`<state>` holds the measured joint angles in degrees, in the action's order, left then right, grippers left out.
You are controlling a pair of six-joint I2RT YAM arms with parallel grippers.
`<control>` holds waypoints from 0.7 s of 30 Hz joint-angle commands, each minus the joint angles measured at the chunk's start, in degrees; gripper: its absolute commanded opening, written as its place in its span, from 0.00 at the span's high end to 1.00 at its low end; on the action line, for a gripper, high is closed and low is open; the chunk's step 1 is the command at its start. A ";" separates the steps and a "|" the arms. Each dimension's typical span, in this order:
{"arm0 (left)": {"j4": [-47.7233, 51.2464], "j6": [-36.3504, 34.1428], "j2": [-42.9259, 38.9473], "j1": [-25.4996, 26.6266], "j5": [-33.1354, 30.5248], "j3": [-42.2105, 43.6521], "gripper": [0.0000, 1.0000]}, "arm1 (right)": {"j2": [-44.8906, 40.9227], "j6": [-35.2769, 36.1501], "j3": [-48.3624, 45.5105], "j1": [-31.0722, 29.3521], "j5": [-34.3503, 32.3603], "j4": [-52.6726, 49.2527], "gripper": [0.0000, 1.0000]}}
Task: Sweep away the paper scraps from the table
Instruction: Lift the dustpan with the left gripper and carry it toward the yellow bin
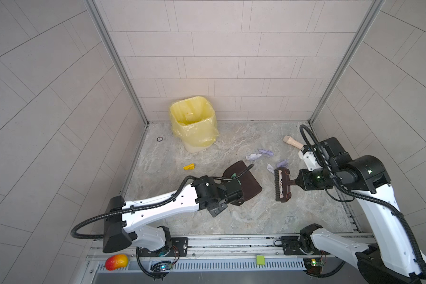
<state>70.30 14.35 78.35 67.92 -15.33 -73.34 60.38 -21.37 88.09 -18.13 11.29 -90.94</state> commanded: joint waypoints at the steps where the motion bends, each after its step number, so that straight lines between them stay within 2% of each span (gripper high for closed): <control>1: 6.18 2.52 -1.01 -1.68 -2.89 -4.93 1.00 | -1.14 0.91 -3.54 0.46 0.98 3.20 1.00; 8: 15.09 4.37 -0.53 -5.17 -4.99 -14.84 1.00 | -0.35 2.20 -8.53 1.80 4.29 7.71 1.00; 21: 25.75 4.16 2.04 -17.60 -5.28 -33.11 1.00 | 2.02 4.20 -9.37 3.17 7.42 10.12 1.00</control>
<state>90.98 17.17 79.37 52.23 -18.74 -103.72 62.65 -18.24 78.48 -15.38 17.61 -81.82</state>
